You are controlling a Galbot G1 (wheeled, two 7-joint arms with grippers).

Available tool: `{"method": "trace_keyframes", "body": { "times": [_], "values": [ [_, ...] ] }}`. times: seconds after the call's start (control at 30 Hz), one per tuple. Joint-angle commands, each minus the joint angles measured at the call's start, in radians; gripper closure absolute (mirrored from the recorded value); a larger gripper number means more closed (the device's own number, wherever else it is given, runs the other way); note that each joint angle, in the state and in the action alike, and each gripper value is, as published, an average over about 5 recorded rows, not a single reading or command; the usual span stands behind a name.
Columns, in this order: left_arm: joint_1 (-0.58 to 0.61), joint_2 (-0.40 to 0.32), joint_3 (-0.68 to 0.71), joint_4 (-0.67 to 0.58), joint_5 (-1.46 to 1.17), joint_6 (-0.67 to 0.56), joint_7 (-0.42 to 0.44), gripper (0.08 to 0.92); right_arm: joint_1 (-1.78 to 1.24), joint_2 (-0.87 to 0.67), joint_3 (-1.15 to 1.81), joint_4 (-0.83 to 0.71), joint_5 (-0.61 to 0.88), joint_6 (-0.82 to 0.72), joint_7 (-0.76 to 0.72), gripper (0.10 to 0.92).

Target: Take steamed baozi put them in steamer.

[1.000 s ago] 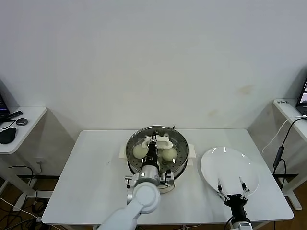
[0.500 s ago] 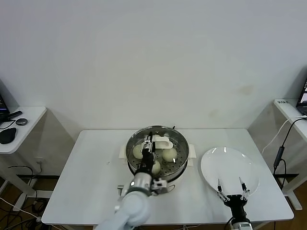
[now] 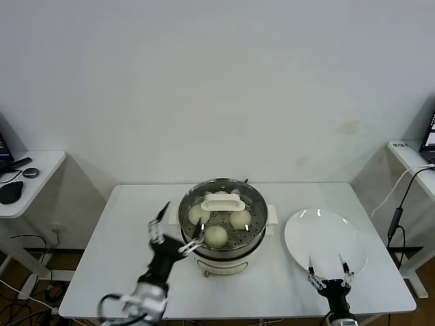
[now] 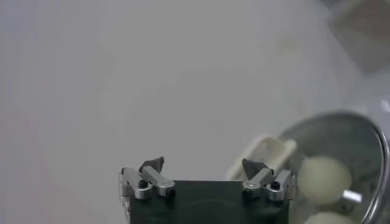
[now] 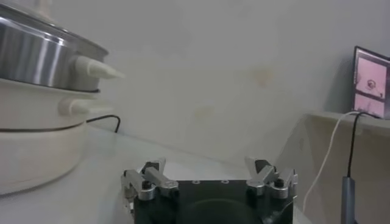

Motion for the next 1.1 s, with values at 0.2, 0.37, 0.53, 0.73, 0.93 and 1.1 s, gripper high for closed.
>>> {"method": "trace_keyframes", "body": {
  "times": [0.2, 0.37, 0.53, 0.73, 0.93, 1.1],
  "values": [
    [0.436, -0.06, -0.306, 0.126, -0.582, -0.316, -0.045, 0.177, -0.027, -0.003, -0.075, 0.071, 0.092, -0.107, -0.075, 0.203],
    [0.421, -0.069, -0.322, 0.162, -0.57, -0.335, -0.015, 0.177, -0.018, 0.008, -0.088, 0.073, 0.09, -0.14, -0.078, 0.203],
    [0.402, -0.071, -0.326, 0.183, -0.552, -0.319, 0.011, 0.177, -0.012, 0.018, -0.1, 0.075, 0.077, -0.163, -0.081, 0.203],
    [0.398, -0.063, -0.323, 0.211, -0.527, -0.317, 0.029, 0.177, -0.013, 0.026, -0.104, 0.08, 0.063, -0.178, -0.079, 0.203],
    [0.396, -0.062, -0.318, 0.223, -0.505, -0.317, 0.039, 0.177, -0.014, 0.025, -0.104, 0.075, 0.046, -0.186, -0.074, 0.203],
    [0.397, -0.061, -0.319, 0.225, -0.496, -0.316, 0.047, 0.177, -0.013, 0.026, -0.108, 0.074, 0.043, -0.184, -0.074, 0.203]
  ]
}}
